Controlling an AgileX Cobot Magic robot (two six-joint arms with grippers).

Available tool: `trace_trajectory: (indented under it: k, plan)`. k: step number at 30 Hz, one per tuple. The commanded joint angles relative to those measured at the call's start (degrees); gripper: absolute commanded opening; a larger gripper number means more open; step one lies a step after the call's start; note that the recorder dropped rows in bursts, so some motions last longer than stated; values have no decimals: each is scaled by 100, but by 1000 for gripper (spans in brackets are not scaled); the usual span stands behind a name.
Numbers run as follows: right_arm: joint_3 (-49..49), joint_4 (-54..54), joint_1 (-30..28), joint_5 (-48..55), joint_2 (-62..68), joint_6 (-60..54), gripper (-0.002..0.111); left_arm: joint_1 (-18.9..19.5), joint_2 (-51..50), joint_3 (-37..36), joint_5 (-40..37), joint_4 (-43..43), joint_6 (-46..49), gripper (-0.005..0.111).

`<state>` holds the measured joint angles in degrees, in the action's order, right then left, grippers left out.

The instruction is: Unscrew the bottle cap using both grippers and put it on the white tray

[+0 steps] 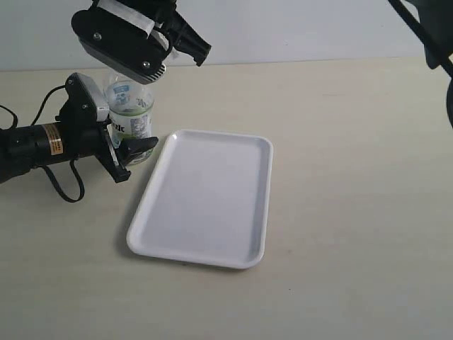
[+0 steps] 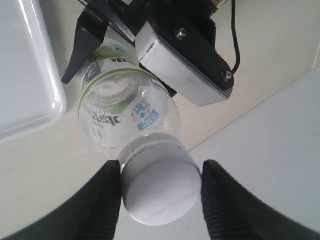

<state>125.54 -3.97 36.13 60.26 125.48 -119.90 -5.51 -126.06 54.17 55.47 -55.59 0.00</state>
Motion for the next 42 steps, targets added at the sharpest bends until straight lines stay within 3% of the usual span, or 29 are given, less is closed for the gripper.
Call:
trace_trajectory:
  k: [1, 8, 10, 16, 18, 23, 28, 42]
  plan:
    - [9, 28, -14, 19, -69, -72, 0, -26, 78, -5, 75, -75, 0, 0]
    - [9, -131, -14, 148, -69, 118, 2, -26, 78, -5, 75, -75, 0, 0]
    - [9, -143, -14, 148, -69, 158, 13, -26, 78, -5, 75, -75, 0, 0]
    - [9, -165, -14, 23, -69, 215, 62, -26, 78, -5, 75, -75, 0, 0]
    - [9, -165, -14, -81, -69, 448, 69, -26, 78, -5, 75, -75, 0, 0]
    - [9, -165, -14, -81, -69, 1111, 70, -26, 78, -5, 75, -75, 0, 0]
    - [9, -165, -14, -107, -72, 2469, 70, -26, 78, -5, 77, -59, -40, 0]
    - [9, -3, -14, -8, -82, 7952, 70, -26, 78, -5, 77, 50, 0, 0]
